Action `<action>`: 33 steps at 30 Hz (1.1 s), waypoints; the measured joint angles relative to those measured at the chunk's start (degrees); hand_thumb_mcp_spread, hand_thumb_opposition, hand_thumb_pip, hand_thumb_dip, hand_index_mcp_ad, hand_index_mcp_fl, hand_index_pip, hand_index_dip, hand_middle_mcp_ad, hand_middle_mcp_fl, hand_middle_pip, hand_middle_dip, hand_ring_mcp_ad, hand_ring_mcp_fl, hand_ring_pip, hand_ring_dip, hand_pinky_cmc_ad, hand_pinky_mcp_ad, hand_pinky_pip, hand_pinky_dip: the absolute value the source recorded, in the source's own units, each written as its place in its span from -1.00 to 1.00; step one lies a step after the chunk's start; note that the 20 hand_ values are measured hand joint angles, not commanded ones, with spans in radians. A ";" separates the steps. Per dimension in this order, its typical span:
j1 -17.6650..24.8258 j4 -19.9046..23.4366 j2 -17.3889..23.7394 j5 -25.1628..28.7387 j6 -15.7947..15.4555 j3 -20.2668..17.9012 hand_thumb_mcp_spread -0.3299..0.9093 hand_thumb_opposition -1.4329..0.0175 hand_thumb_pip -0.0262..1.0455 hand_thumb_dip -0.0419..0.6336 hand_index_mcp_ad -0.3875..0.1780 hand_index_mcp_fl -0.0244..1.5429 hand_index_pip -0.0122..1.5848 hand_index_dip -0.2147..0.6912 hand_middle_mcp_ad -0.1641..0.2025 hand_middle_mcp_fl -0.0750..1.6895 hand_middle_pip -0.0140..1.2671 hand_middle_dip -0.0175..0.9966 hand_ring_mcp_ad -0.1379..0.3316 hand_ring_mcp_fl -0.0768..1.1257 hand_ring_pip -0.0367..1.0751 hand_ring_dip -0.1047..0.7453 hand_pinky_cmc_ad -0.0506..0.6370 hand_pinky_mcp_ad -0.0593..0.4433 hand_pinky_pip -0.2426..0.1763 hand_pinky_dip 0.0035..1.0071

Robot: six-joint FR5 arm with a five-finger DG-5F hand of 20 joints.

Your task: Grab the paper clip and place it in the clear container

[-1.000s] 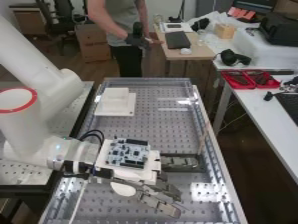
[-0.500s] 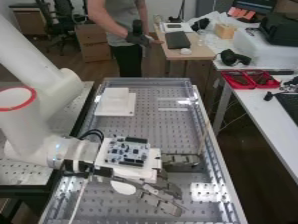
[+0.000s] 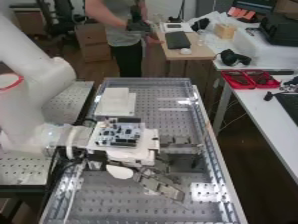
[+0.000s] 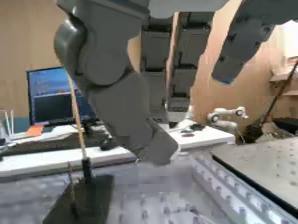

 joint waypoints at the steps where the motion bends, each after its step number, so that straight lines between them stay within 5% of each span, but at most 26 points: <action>1: 0.31 0.37 0.98 -0.07 0.21 -0.38 0.84 -0.53 0.28 0.10 -0.40 -0.84 -0.78 -0.93 -0.51 0.09 0.23 0.61 -0.58 0.15 -0.75 0.56 0.44 0.29 0.56 -0.69; 19: 10.37 2.86 13.65 -3.62 3.09 -5.14 0.83 -0.58 0.28 0.10 -0.42 -0.81 -0.80 -0.93 -0.24 0.16 0.17 0.58 -0.52 0.18 -0.75 0.56 0.44 0.35 0.56 -0.69; 33: 19.63 4.52 10.83 -4.63 6.65 -2.59 0.83 -0.58 0.28 0.10 -0.41 -0.80 -0.82 -0.93 -0.21 0.16 0.16 0.58 -0.52 0.17 -0.75 0.56 0.44 0.35 0.56 -0.69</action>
